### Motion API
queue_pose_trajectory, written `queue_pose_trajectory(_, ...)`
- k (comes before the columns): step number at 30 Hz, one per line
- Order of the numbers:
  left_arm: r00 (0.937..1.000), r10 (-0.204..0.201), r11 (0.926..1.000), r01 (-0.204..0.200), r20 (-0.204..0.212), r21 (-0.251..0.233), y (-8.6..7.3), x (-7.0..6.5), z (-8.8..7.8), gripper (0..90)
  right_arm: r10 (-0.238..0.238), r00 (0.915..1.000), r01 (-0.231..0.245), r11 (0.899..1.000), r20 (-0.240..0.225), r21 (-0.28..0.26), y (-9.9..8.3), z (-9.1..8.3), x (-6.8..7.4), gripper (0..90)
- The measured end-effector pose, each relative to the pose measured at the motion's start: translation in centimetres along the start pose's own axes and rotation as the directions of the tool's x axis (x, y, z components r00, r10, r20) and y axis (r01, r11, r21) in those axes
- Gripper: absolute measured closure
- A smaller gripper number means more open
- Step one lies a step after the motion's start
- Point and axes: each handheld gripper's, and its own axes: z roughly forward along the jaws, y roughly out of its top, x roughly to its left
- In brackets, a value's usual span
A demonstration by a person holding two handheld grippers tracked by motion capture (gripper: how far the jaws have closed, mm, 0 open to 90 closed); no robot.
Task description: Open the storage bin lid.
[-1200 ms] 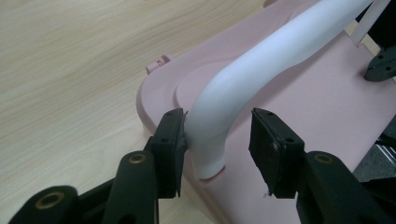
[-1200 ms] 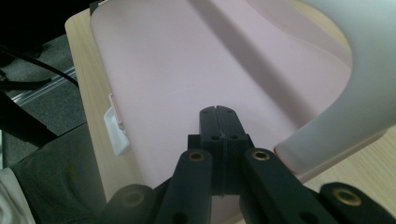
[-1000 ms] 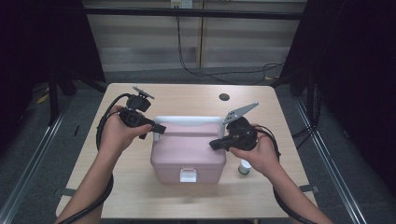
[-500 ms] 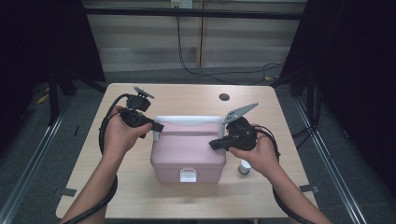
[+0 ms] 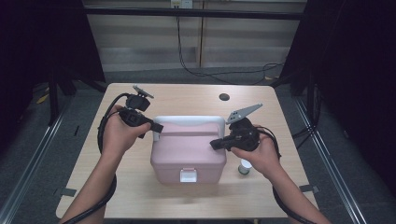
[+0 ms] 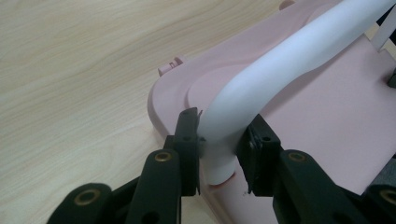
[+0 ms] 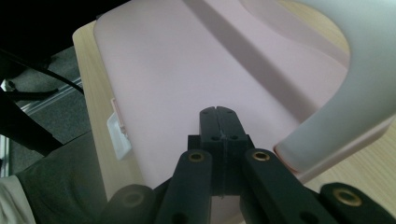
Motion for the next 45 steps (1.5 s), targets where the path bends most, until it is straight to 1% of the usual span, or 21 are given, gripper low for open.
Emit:
queue_pose_trajectory(2,1.0,-0.007,0.9999,0.008,0.004,-0.008,0.0,0.0,0.0,70.3,-0.006,1.0,0.006,1.0,0.004,0.007,0.0,-0.1,0.1,90.0)
queue_pose_trajectory(5,0.9999,0.0,1.0,0.0,0.017,-0.005,0.0,0.1,-0.1,70.5,-0.009,0.9997,0.009,1.0,0.023,0.016,0.0,-0.4,0.2,90.0)
queue_pose_trajectory(6,0.9997,0.003,1.0,-0.003,0.022,-0.002,0.1,0.2,-0.2,70.7,-0.01,0.9993,0.009,1.0,0.036,0.009,-0.1,-0.8,0.0,90.0)
queue_pose_trajectory(7,0.9997,0.003,1.0,-0.003,0.022,-0.002,0.1,0.2,-0.2,70.7,-0.01,0.9993,0.009,1.0,0.036,0.009,-0.1,-0.8,0.0,90.0)
queue_pose_trajectory(8,0.9996,0.005,1.0,-0.005,0.027,-0.005,0.1,0.3,-0.4,70.8,-0.004,0.9993,0.003,1.0,0.037,0.006,-0.3,-1.3,-0.2,90.0)
queue_pose_trajectory(9,0.9996,0.005,1.0,-0.005,0.027,-0.005,0.1,0.3,-0.4,70.9,-0.004,0.9993,0.003,1.0,0.037,0.006,-0.3,-1.3,-0.2,90.0)
queue_pose_trajectory(10,0.9994,-0.001,1.0,0.001,0.036,-0.008,0.3,0.3,-0.6,71.0,0.006,0.9991,-0.006,1.0,0.042,-0.014,-0.4,-2.0,-0.5,90.0)
queue_pose_trajectory(11,0.9994,-0.001,1.0,0.001,0.036,-0.008,0.3,0.3,-0.6,71.0,0.006,0.9991,-0.006,1.0,0.042,-0.014,-0.4,-2.0,-0.5,90.0)
queue_pose_trajectory(12,0.9995,-0.001,0.9999,0.002,0.031,-0.014,0.3,0.3,-0.7,71.0,0.017,0.9985,-0.015,1.0,0.053,-0.024,-0.5,-2.6,-0.8,90.0)
queue_pose_trajectory(18,0.9996,0.001,0.9997,0.0,0.028,-0.025,0.7,0.2,-1.4,71.1,0.036,0.996,-0.035,0.999,0.081,-0.015,-1.3,-3.5,-1.6,90.0)
queue_pose_trajectory(20,0.9996,0.01,0.9998,-0.009,0.028,-0.02,0.8,0.2,-1.5,71.1,0.038,0.9959,-0.038,0.999,0.082,-0.007,-1.6,-3.6,-1.8,90.0)
queue_pose_trajectory(24,0.9996,0.011,0.9995,-0.01,0.027,-0.03,1.2,0.3,-1.9,71.1,0.043,0.9957,-0.043,0.999,0.082,0.003,-2.0,-3.5,-2.0,90.0)
queue_pose_trajectory(25,0.9996,0.007,0.9995,-0.006,0.028,-0.031,1.3,0.3,-2.0,71.1,0.041,0.9959,-0.042,0.999,0.08,0.009,-2.1,-3.4,-2.0,90.0)
queue_pose_trajectory(27,0.9996,0.018,0.9995,-0.017,0.022,-0.028,1.5,0.3,-2.2,71.0,0.045,0.9966,-0.045,0.999,0.069,0.01,-2.2,-3.0,-2.0,90.0)
queue_pose_trajectory(31,0.9996,0.004,0.9997,-0.004,0.029,-0.026,1.6,0.5,-2.1,71.0,0.049,0.9969,-0.049,0.999,0.062,0.006,-2.3,-3.0,-2.1,90.0)
queue_pose_trajectory(33,0.9993,0.006,0.9996,-0.005,0.036,-0.03,1.7,0.6,-2.1,71.1,0.053,0.9965,-0.054,0.998,0.064,0.013,-2.3,-3.0,-2.1,90.0)
queue_pose_trajectory(37,0.9993,0.004,0.9994,-0.003,0.037,-0.035,1.8,0.6,-2.3,71.1,0.046,0.9961,-0.048,0.998,0.075,0.029,-2.5,-2.8,-2.2,90.0)
queue_pose_trajectory(38,0.9991,0.004,0.9993,-0.003,0.041,-0.037,1.8,0.6,-2.4,71.1,0.043,0.9968,-0.045,0.998,0.067,0.031,-2.5,-2.7,-2.2,90.0)
queue_pose_trajectory(40,0.999,0.009,0.9991,-0.007,0.044,-0.042,2.0,0.7,-2.6,71.1,0.035,0.9968,-0.038,0.998,0.071,0.047,-2.5,-2.5,-2.0,90.0)
queue_pose_trajectory(44,0.9988,0.003,0.9987,-0.001,0.049,-0.05,2.1,0.7,-2.9,71.2,0.039,0.9972,-0.043,0.998,0.063,0.049,-2.6,-2.2,-2.0,90.0)
queue_pose_trajectory(45,0.9988,0.004,0.9986,-0.002,0.048,-0.053,2.2,0.8,-2.9,71.2,0.034,0.9976,-0.037,0.998,0.06,0.046,-2.6,-2.1,-2.0,90.0)
